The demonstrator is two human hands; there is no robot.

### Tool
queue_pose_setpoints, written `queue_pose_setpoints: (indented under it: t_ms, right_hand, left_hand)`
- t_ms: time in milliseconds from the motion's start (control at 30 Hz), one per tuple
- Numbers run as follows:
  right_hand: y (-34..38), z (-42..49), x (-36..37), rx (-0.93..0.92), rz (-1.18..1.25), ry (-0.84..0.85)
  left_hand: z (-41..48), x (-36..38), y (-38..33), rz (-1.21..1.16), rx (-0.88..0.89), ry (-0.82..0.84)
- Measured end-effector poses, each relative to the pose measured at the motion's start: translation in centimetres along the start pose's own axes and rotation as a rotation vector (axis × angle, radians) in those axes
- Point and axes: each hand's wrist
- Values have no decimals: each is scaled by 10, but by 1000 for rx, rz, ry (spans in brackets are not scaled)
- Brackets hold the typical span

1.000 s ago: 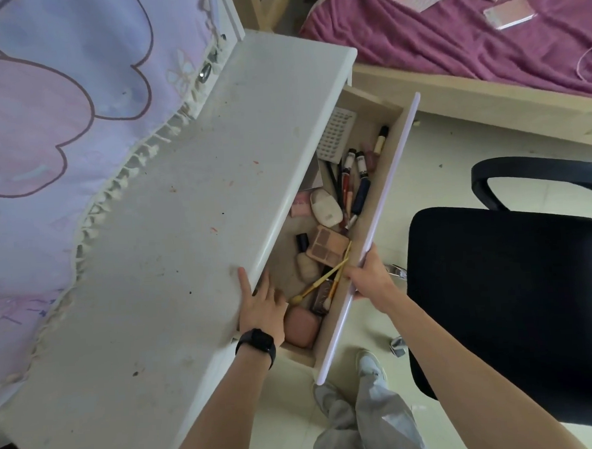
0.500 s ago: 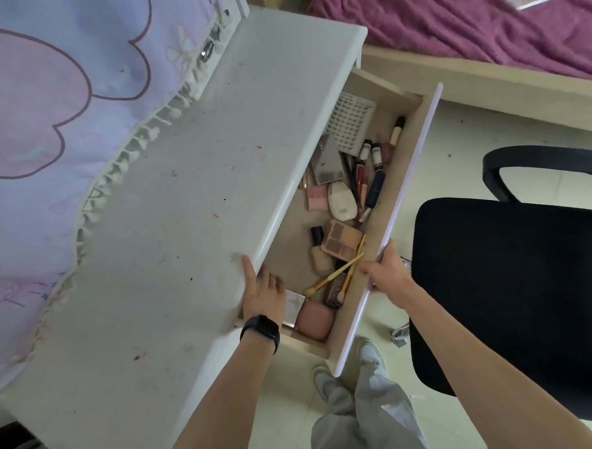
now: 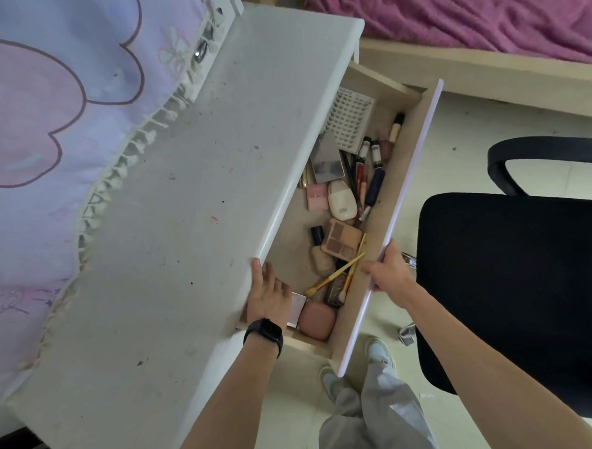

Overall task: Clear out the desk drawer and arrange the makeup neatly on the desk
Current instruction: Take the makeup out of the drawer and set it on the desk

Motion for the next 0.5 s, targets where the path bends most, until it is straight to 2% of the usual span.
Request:
queue_pose_setpoints:
  t_ms: [300, 500]
  right_hand:
    - [3, -8, 0, 4, 0, -11]
    - [5, -11, 8, -12, -113, -106]
  left_hand:
    - [-1, 5, -8, 52, 67, -81]
    - [7, 13, -11, -202, 98, -178]
Point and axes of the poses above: each hand's wrist, its own z-axis towards the middle knuckle, its own x-axis out of the palm, y = z × x
